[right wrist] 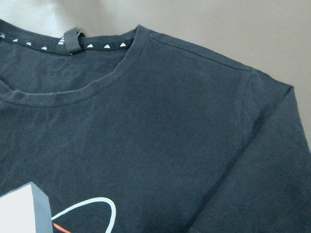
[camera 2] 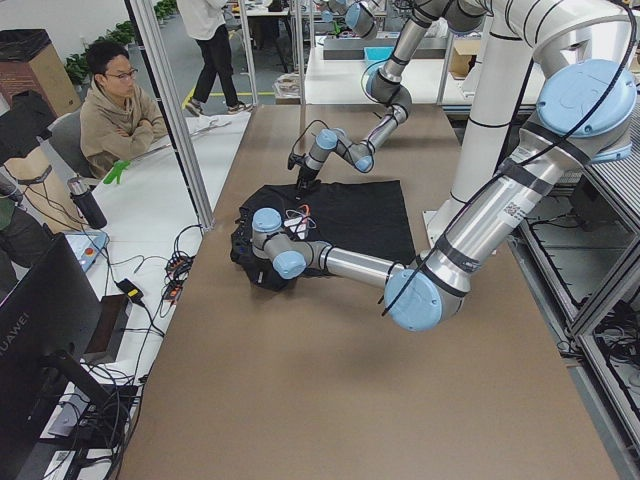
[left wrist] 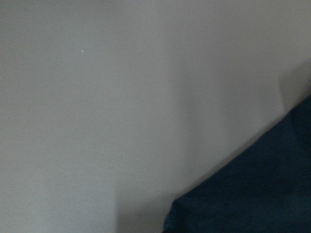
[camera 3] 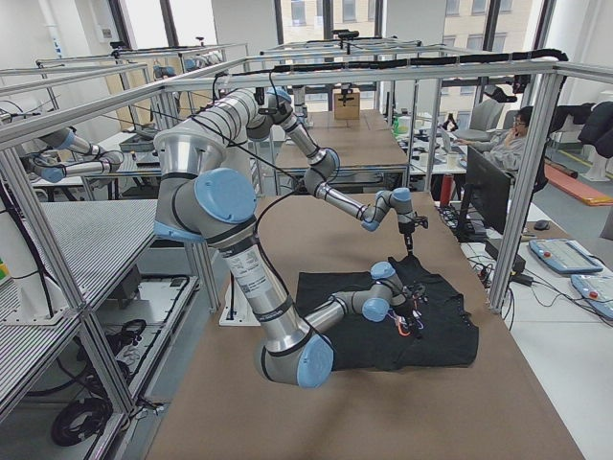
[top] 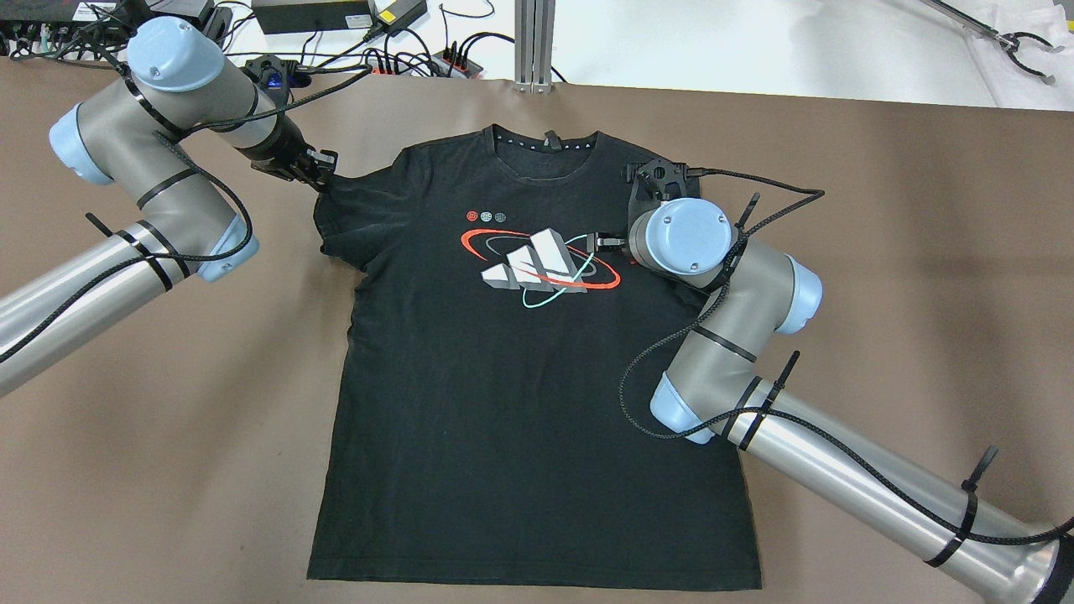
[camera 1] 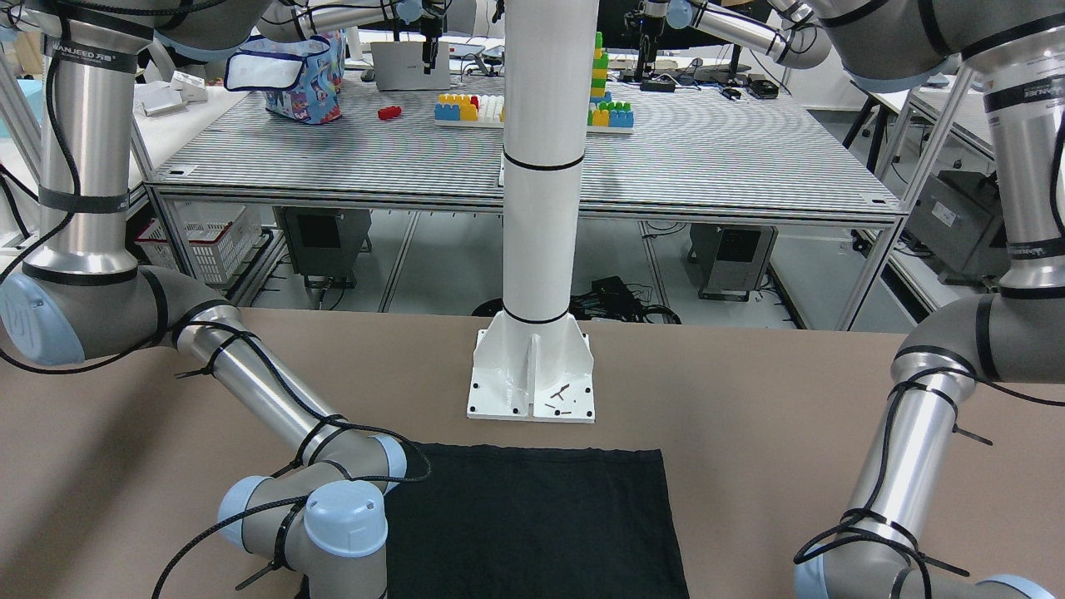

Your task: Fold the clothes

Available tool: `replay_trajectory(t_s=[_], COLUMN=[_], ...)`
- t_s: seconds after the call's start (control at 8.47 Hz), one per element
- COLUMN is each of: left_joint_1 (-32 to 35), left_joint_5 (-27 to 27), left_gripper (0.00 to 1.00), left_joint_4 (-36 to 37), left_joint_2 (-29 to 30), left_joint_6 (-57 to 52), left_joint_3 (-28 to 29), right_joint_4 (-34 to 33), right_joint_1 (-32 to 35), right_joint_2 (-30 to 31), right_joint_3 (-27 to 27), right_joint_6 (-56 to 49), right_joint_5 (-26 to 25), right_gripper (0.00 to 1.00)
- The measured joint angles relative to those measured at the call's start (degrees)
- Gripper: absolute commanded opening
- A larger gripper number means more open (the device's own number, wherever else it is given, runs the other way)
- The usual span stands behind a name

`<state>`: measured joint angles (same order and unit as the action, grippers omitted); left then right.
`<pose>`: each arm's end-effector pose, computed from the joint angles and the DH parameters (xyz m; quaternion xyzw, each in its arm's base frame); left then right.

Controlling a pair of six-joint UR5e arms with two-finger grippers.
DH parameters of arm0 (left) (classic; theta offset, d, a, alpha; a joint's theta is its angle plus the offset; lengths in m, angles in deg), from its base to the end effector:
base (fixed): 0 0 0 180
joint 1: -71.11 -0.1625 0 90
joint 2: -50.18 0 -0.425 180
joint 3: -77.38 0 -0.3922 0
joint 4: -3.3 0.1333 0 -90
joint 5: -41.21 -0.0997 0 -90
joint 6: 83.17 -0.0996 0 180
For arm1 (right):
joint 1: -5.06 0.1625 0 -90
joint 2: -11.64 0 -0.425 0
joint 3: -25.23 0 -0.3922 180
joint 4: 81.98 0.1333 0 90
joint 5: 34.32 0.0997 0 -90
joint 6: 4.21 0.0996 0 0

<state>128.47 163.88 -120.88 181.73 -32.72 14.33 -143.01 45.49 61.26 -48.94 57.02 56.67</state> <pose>0.3592 -0.7083 0.3620 0.1267 0.4545 -0.0205 0.8814 -0.5019 -0.6004 0.3023 0.2493 -0.3750 0.0868 0.8886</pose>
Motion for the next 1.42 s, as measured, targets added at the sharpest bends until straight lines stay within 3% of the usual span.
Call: replay_trajectory(t_s=[0.24, 0.71, 1.06, 1.42], left_joint_1=[-0.8, -6.7, -10.0, -10.9], left_joint_5=[0.2, -7.9, -13.0, -14.4], left_gripper=[0.00, 0.00, 0.00, 0.00], left_joint_4=[0.5, 0.7, 0.7, 0.7], left_joint_2=[2.6, 13.3, 14.6, 14.9], left_joint_6=[7.6, 20.1, 24.1, 25.9], left_joint_3=[-1.5, 5.9, 6.7, 6.9], right_joint_4=[0.3, 0.4, 0.4, 0.4], right_joint_1=[0.0, 0.0, 0.0, -0.1], right_joint_2=[0.1, 0.3, 0.4, 0.6], right_joint_3=[0.0, 0.1, 0.0, -0.1], right_joint_6=[-0.1, -0.1, -0.1, 0.0], right_joint_5=[0.0, 0.1, 0.1, 0.1], right_gripper=[0.94, 0.94, 0.94, 0.94])
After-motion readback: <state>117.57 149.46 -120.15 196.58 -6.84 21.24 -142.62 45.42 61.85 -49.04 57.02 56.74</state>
